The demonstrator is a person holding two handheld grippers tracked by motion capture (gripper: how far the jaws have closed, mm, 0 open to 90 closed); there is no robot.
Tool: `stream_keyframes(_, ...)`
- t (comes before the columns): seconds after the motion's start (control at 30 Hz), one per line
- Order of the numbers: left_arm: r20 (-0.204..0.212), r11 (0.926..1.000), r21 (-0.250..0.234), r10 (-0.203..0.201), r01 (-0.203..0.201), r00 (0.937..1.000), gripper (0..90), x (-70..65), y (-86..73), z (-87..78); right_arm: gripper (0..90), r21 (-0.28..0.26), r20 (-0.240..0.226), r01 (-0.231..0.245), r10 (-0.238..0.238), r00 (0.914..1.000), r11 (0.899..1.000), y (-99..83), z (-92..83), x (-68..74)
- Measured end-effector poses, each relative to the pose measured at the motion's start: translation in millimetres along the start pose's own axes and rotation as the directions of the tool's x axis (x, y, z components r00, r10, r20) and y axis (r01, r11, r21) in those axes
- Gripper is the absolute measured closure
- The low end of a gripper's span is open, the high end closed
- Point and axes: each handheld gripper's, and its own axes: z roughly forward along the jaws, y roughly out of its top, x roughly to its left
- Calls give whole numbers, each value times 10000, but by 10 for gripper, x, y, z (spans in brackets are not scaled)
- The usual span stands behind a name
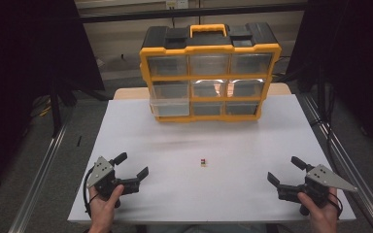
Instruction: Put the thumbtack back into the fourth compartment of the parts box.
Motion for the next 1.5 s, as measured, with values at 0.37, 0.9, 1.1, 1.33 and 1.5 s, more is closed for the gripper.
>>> stream_keyframes(0.37,609,9954,930,-285,228,9977,52,1,-2,38,10,27,-39,-67,67,10000,10000,11,22,7)
stream_keyframes(0.9,2767,9769,1942,326,-891,9604,49,-247,143,338,9,44,-234,-13,14,9997,10000,9,24,13)
stream_keyframes(1.1,3447,9722,1978,507,-1254,9373,44,-300,169,386,9,-7,-248,18,-18,9997,10000,9,28,9)
stream_keyframes(1.33,4144,9630,2139,625,-1639,9079,53,-366,268,532,9,26,-254,38,-37,9997,10000,12,47,10)
stream_keyframes(1.5,4574,9566,2105,859,-2017,8851,65,-444,334,673,9,33,-283,76,-75,9996,10000,12,56,11)
